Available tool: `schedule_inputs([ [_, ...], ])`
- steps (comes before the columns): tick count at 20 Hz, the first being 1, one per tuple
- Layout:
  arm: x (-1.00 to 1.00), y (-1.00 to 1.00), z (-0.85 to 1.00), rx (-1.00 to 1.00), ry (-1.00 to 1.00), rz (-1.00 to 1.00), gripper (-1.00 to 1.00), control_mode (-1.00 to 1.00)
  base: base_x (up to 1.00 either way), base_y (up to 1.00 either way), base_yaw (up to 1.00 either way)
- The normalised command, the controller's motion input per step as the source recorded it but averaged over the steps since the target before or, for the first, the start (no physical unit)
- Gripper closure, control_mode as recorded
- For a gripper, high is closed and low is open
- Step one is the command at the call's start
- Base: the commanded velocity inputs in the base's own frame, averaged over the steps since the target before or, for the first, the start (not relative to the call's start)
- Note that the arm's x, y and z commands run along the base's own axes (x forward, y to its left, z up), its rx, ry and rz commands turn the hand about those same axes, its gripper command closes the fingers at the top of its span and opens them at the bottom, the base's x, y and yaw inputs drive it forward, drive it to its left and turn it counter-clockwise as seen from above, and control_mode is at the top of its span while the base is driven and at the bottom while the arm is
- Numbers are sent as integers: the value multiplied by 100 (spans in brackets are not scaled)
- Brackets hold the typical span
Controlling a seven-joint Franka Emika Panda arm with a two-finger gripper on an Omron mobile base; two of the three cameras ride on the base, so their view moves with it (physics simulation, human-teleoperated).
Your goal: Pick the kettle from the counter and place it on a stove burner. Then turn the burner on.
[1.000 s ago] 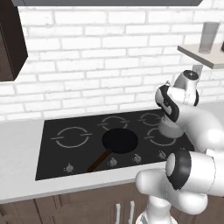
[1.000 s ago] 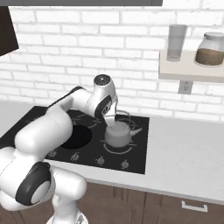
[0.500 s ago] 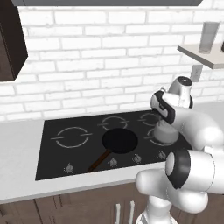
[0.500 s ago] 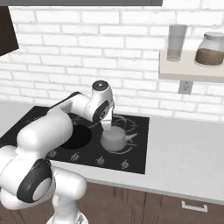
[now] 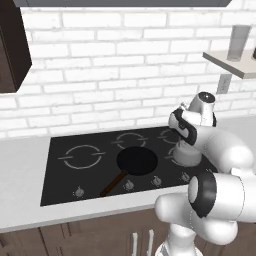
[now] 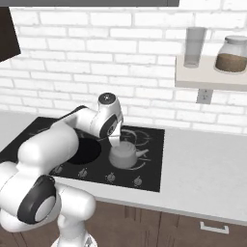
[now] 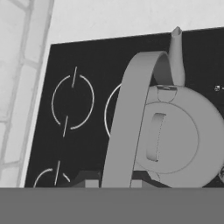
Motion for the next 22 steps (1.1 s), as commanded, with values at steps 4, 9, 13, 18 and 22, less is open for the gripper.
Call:
schedule_inputs([
  [4,21,-5,-10,0,-2,0,100,-100,0,0,0],
  [9,42,-15,0,0,-4,0,100,-100,0,0,0],
  [13,31,-6,0,0,0,0,100,-100,0,0,0],
  [18,2,0,-8,-2,1,0,100,-100,0,0,0],
  [22,0,0,-47,-5,0,0,100,-100,0,0,0],
])
